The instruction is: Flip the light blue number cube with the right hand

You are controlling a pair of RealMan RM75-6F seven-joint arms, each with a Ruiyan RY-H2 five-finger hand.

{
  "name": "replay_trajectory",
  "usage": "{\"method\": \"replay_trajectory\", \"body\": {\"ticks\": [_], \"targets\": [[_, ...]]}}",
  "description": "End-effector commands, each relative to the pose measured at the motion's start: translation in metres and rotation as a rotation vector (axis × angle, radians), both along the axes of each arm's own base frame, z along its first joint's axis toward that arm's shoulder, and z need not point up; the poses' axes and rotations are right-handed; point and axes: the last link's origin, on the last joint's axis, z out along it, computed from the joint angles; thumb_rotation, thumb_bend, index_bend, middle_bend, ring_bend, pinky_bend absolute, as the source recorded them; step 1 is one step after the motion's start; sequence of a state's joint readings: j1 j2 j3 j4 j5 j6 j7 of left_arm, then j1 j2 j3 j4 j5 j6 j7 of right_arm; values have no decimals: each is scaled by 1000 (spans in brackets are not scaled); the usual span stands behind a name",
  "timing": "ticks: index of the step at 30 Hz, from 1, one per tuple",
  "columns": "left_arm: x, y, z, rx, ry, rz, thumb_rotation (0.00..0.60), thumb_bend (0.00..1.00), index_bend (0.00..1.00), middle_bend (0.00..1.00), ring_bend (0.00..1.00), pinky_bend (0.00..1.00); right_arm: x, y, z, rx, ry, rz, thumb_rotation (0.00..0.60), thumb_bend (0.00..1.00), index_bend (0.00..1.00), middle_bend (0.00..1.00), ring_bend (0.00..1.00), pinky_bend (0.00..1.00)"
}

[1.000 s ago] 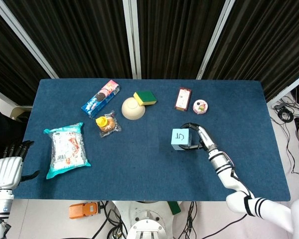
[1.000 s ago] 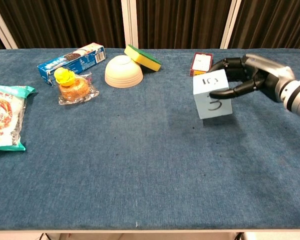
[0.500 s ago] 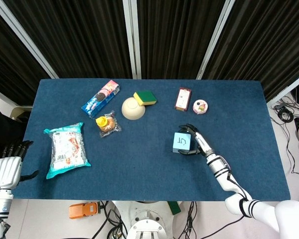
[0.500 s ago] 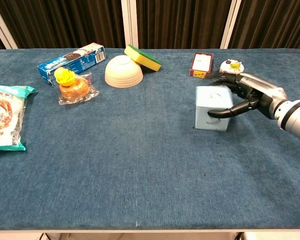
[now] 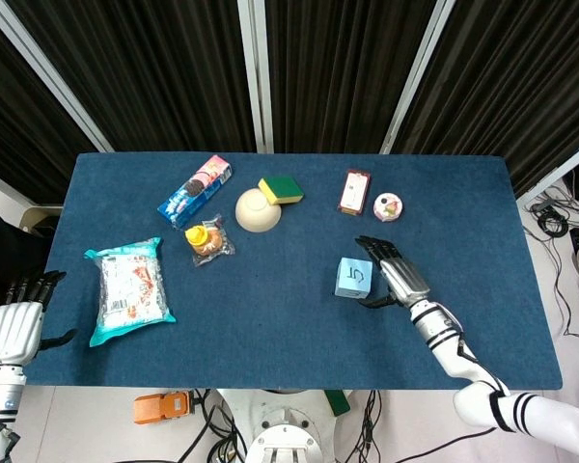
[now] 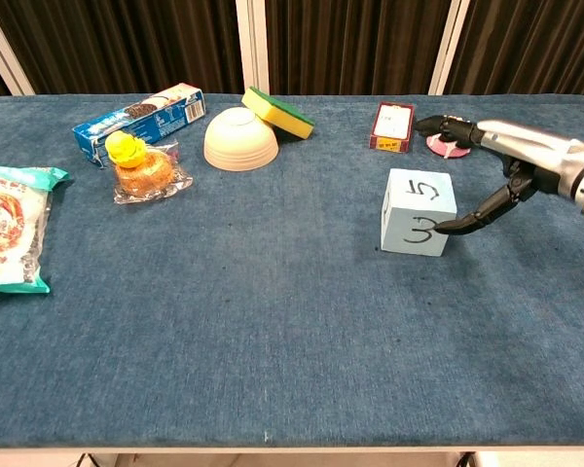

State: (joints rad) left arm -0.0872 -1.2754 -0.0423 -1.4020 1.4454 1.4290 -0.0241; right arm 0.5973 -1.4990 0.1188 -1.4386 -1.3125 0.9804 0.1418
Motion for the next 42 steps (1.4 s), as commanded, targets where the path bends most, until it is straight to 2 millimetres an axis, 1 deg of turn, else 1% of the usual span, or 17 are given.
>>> {"method": "replay_trajectory", "body": {"ticks": [1,3,7,10,12,16,20,25,28,31,35,38,40,42], "targets": [[0,0,0,-1,1,-2,600,38,153,138,41,3,48,2,37,-3,295,-1,593,227,0,74,0,0],[0,0,1,-1,1,-3,600,38,153,138,41,3,61,2,37,-12,357,-17,577,215,0,74,0,0],[0,1,1,-3,3,-5,600,38,153,138,41,3,79,-1,29,-12,443,-52,539,215,0,74,0,2],[1,1,1,-2,4,-9,600,39,153,138,40,3,86,-4,18,-2,504,-84,526,215,0,74,0,22],[0,1,1,-2,3,-8,600,39,153,138,39,3,91,-6,10,12,520,-107,525,214,0,74,0,53],[-2,0,0,-4,2,-4,600,39,153,138,37,3,98,-11,-2,23,519,-132,523,214,14,80,0,86],[-3,0,-1,-6,-1,-1,600,38,153,138,37,3,102,-15,-12,23,545,-139,523,214,74,106,0,105],[-5,-1,-2,-8,-5,5,600,38,154,138,37,3,102,-19,-22,21,597,-157,523,215,122,141,5,109],[-6,-2,-3,-10,-6,11,600,39,153,138,37,3,100,-21,-28,35,612,-167,523,214,178,177,34,115],[-8,-3,-3,-9,-8,15,600,38,153,138,36,3,101,-21,-33,45,605,-165,522,215,254,228,83,142],[-9,-3,-3,-9,-9,18,600,38,153,138,29,3,101,-23,-39,44,583,-150,527,220,372,301,162,151],[-10,-4,-3,-9,-11,23,600,38,153,138,30,3,98,-22,-40,48,568,-136,552,271,474,371,238,159],[-11,-5,-3,-8,-11,26,600,39,153,138,29,3,96,-22,-39,39,555,-131,555,308,532,413,275,161],[-12,-6,-3,-8,-11,30,600,39,153,138,29,3,94,-22,-37,34,523,-126,556,321,562,433,288,163]]}}
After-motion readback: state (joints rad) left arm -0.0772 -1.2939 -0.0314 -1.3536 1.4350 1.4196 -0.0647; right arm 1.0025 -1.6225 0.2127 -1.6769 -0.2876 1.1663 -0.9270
